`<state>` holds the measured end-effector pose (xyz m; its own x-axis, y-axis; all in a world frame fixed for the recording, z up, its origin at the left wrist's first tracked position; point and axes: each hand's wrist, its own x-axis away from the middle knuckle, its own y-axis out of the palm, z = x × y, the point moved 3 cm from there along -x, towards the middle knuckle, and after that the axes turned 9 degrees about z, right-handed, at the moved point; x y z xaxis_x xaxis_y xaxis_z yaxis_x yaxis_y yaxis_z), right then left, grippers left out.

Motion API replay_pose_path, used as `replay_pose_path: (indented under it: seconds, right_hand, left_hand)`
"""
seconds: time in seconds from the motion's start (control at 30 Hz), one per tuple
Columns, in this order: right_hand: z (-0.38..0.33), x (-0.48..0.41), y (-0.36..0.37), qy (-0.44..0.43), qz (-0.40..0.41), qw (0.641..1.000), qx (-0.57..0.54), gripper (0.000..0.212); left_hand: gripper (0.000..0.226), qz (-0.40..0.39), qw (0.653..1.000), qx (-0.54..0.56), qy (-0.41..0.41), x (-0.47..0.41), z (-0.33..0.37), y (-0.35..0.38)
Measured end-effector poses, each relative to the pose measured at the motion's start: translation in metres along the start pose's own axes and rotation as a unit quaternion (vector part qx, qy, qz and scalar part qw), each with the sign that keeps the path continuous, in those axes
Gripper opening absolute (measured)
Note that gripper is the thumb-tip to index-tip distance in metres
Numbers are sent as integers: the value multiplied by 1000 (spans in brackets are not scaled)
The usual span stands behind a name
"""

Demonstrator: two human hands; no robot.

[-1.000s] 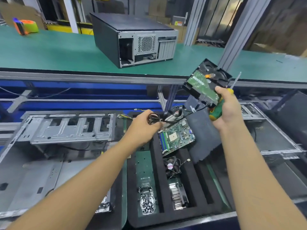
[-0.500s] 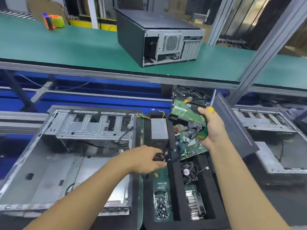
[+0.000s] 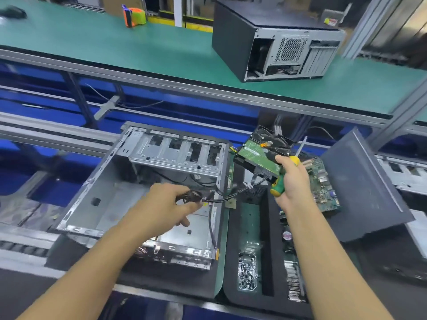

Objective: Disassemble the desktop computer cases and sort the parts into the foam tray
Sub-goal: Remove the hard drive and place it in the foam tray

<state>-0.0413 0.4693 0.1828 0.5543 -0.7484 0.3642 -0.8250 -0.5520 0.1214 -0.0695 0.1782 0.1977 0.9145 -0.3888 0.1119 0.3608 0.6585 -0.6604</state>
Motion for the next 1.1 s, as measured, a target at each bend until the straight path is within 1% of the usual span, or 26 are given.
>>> replay_pose_path:
  seconds: [0.03, 0.07, 0.1, 0.17, 0.2, 0.27, 0.33, 0.43, 0.5, 0.6, 0.67, 0.7, 0.77, 0.83, 0.9, 0.93, 1.0, 1.07, 1.1]
  right_hand:
    - [3, 3, 5, 6, 6, 1000, 0, 21]
    - [5, 7, 10, 15, 9, 1000, -5, 22]
    - [8, 11, 15, 24, 9, 1000, -15, 22]
    - [8, 17, 26, 28, 7, 999, -35, 21]
    - [6, 20, 31, 27, 6, 999, -41, 20]
    - [-1, 23, 37, 30, 5, 998, -51, 21]
    - [-13, 24, 37, 29, 0, 998, -53, 20]
    - [-37, 17, 23, 16, -4, 1000, 2, 21]
    - [-54, 12, 7, -10, -4, 999, 49, 19]
    - [-80, 7, -20, -60, -16, 990, 124, 13]
    - [-96, 6, -38, -91, -28, 982, 161, 6]
    - [-102, 4, -47, -106, -31, 977, 183, 8]
    - [-112, -1, -68, -124, -26, 967, 221, 15]
    - [-118, -5, -87, -119, -13, 962, 247, 10]
    - [-120, -10, -103, -113, -6, 955, 273, 6]
    - [-120, -14, -110, -115, -3, 947, 301, 9]
    - [-117, -24, -116, -114, -7, 920, 374, 16]
    - [-109, -37, -113, -100, -35, 882, 460, 26]
    - [-102, -45, -109, -91, -54, 855, 508, 32]
  left_hand:
    - [8, 1, 1000, 24, -8, 5, 2, -9]
    - [7, 21, 998, 52, -7, 9, 6, -20]
    - [7, 62, 996, 65, 6, 12, 10, -33]
    - [14, 144, 988, 43, 46, 19, 21, -58]
    - [20, 158, 985, 32, 63, 22, 29, -67]
    - [29, 144, 984, 39, 92, 24, 44, -73]
    - [29, 91, 985, 90, 117, 22, 62, -69]
    - [19, -44, 969, 152, 189, 16, 95, -52]
    - [21, -154, 943, 161, 248, 11, 120, -34]
    - [32, -291, 893, 160, 303, 5, 154, -1]
    - [35, -347, 862, 130, 346, 5, 171, 24]
    - [34, -358, 849, 113, 372, 5, 179, 37]
    - [35, -339, 826, 84, 443, 9, 193, 61]
    - [36, -293, 798, 49, 524, 12, 201, 83]
    - [32, -243, 784, 1, 571, 5, 198, 102]
    - [32, -226, 787, -20, 574, -2, 191, 112]
    - [28, -222, 809, -28, 544, -17, 171, 130]
    - [22, -220, 837, -6, 501, -25, 150, 145]
    - [19, -219, 853, 1, 474, -25, 141, 153]
